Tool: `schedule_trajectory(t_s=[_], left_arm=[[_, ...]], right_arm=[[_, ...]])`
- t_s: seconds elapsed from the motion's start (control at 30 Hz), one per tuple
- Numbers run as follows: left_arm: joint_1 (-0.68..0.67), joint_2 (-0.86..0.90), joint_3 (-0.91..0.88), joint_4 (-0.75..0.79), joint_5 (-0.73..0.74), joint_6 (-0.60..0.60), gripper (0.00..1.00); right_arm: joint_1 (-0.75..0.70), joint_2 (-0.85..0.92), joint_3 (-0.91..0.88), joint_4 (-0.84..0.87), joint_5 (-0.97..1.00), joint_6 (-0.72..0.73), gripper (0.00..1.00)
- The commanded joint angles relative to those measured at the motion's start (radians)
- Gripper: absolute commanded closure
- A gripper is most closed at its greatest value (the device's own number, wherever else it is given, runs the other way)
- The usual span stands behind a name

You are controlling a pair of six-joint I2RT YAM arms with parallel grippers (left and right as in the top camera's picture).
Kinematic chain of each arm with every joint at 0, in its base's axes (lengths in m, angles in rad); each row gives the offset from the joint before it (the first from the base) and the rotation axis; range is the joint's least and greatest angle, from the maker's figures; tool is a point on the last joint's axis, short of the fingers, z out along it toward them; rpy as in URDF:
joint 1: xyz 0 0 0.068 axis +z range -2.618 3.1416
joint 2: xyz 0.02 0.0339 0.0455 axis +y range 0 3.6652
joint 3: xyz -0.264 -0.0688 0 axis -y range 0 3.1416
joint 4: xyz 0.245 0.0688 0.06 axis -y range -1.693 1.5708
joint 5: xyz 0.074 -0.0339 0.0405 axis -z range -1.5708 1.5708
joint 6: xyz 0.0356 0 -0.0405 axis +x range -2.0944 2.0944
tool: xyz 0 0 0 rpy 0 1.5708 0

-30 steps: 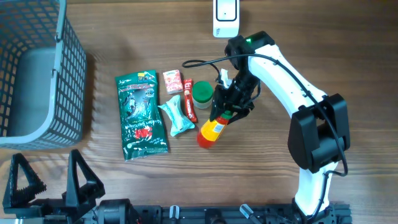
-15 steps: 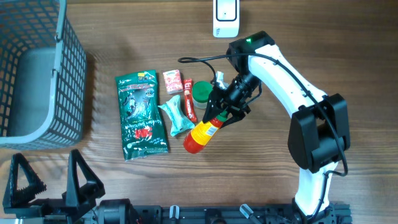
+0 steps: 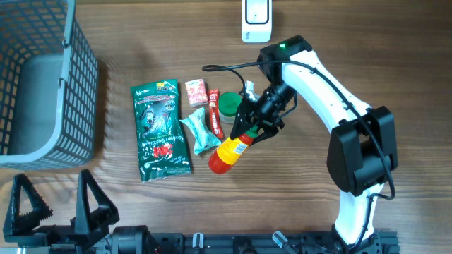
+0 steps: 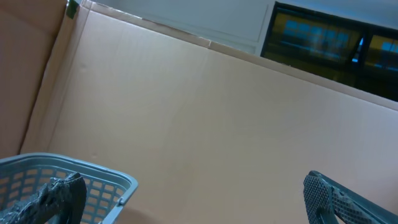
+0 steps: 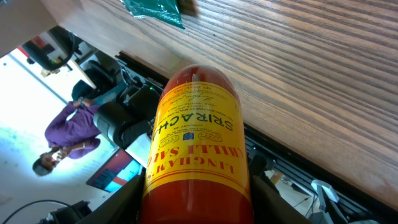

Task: Scan the item barcode
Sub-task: 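Grasp the red Sriracha bottle with the right gripper and lift it, then carry the bottle up to the white scanner and hold it there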

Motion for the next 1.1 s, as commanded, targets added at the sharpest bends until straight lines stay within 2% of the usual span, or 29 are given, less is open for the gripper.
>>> schedule_trajectory(t_s=[0.0,0.23,0.37,0.6,0.87,1.07], left_arm=[[0.007,-0.003,-0.003,0.0,-0.007,-0.008,0.0],[0.006,-0.003,-0.003,0.0,-0.007,-0.008,0.0],[0.006,-0.003,-0.003,0.0,-0.007,-0.008,0.0],[0.006,-0.003,-0.003,0.0,-0.006,-0.008,0.0],[0.006,-0.003,-0.003,0.0,-0.006,-0.008,0.0],[0.006,-0.003,-0.003,0.0,-0.007,-0.008,0.0]], right_arm=[[-0.002,0.011,-0.002,-0.006,-0.039,-0.023,0.64],[-0.003,0.011,-0.002,-0.006,-0.033,-0.025,0.64],[-0.017,0.005,0.003,-0.007,0.037,-0.077,0.64],[-0.04,-0.127,0.003,-0.007,0.108,-0.058,0.64],[-0.04,-0.396,0.002,-0.003,0.343,0.101,0.63],[-0.04,-0.493,0.002,0.138,0.648,0.375,0.64]])
